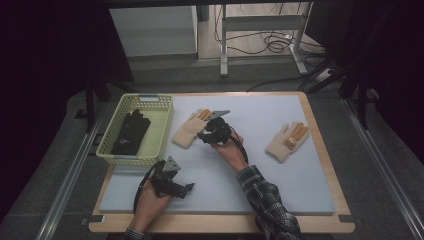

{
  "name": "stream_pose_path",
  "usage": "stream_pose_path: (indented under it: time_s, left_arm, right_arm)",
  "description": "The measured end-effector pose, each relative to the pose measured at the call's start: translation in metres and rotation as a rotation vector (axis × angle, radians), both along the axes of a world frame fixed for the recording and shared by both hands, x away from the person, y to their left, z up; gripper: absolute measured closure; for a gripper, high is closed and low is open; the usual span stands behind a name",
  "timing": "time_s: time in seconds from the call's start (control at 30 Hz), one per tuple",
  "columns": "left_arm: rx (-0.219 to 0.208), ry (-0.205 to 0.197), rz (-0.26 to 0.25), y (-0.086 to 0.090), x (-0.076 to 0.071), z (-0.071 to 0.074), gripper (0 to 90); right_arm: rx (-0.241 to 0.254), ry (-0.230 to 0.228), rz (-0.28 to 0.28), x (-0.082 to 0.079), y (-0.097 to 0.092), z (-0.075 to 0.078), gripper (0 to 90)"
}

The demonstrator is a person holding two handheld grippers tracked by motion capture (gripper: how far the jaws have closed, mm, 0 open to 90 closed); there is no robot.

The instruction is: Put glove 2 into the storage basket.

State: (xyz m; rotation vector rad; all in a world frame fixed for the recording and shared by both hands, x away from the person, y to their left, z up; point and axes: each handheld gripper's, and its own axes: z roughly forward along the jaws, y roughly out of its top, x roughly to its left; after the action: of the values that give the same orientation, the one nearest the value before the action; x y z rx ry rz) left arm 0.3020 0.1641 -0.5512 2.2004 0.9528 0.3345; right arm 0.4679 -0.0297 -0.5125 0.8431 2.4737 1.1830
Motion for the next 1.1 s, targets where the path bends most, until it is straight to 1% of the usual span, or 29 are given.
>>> stream_pose_path:
  time_s: [0.07,0.1,0.13,0.2,0.27,0.3,0.37,0.4,0.47,0.53,0.6,0.63,0.73,0.93,0.97,1.1]
  left_arm:
    - [0.000,0.000,0.000,0.000,0.000,0.000,0.0]
    - [0.000,0.000,0.000,0.000,0.000,0.000,0.0]
    - [0.000,0.000,0.000,0.000,0.000,0.000,0.0]
    - [0.000,-0.001,0.000,0.000,0.000,0.000,0.0]
    - [0.000,0.000,0.000,0.000,0.000,0.000,0.0]
    - [-0.001,0.000,0.000,0.000,0.000,0.000,0.0]
    - [-0.001,0.000,0.000,0.000,0.000,0.000,0.0]
    - [-0.001,0.000,0.000,0.000,0.000,0.000,0.0]
    - [-0.001,0.000,0.000,0.000,0.000,0.000,0.0]
    - [-0.001,0.000,0.000,0.000,0.000,0.000,0.0]
    - [0.000,0.000,0.000,0.000,0.000,0.000,0.0]
    - [0.000,0.000,0.000,0.000,0.000,0.000,0.0]
    - [0.000,0.000,-0.001,0.000,0.000,0.000,0.0]
    - [0.000,0.000,-0.001,0.000,0.000,0.000,0.0]
    - [0.000,0.000,0.000,0.000,0.000,0.000,0.0]
    - [0.000,0.000,0.000,0.000,0.000,0.000,0.0]
  right_arm:
    - [0.007,0.003,-0.003,0.006,0.006,-0.001,48.3]
    - [0.002,0.004,-0.006,0.009,0.010,-0.002,46.7]
    - [-0.001,-0.004,-0.011,0.012,0.013,-0.003,44.4]
    - [-0.011,-0.002,-0.024,0.017,0.019,-0.006,40.3]
    - [-0.032,0.001,-0.045,0.024,0.026,-0.011,36.7]
    - [-0.050,-0.008,-0.050,0.027,0.030,-0.014,35.5]
    - [-0.079,0.005,-0.053,0.031,0.035,-0.020,35.3]
    - [-0.095,0.023,-0.052,0.033,0.038,-0.023,37.8]
    - [-0.085,0.029,-0.058,0.033,0.039,-0.024,54.0]
    - [-0.093,0.025,-0.068,0.029,0.042,-0.023,65.0]
    - [-0.112,0.014,-0.068,0.026,0.043,-0.022,77.9]
    - [-0.122,0.006,-0.062,0.024,0.044,-0.022,81.5]
    - [-0.132,-0.007,-0.046,0.021,0.041,-0.019,84.3]
    - [-0.106,-0.026,0.015,0.013,0.023,-0.001,84.5]
    - [-0.094,-0.023,0.029,0.010,0.019,0.004,84.5]
    - [-0.076,-0.035,0.076,-0.005,0.003,0.018,84.4]
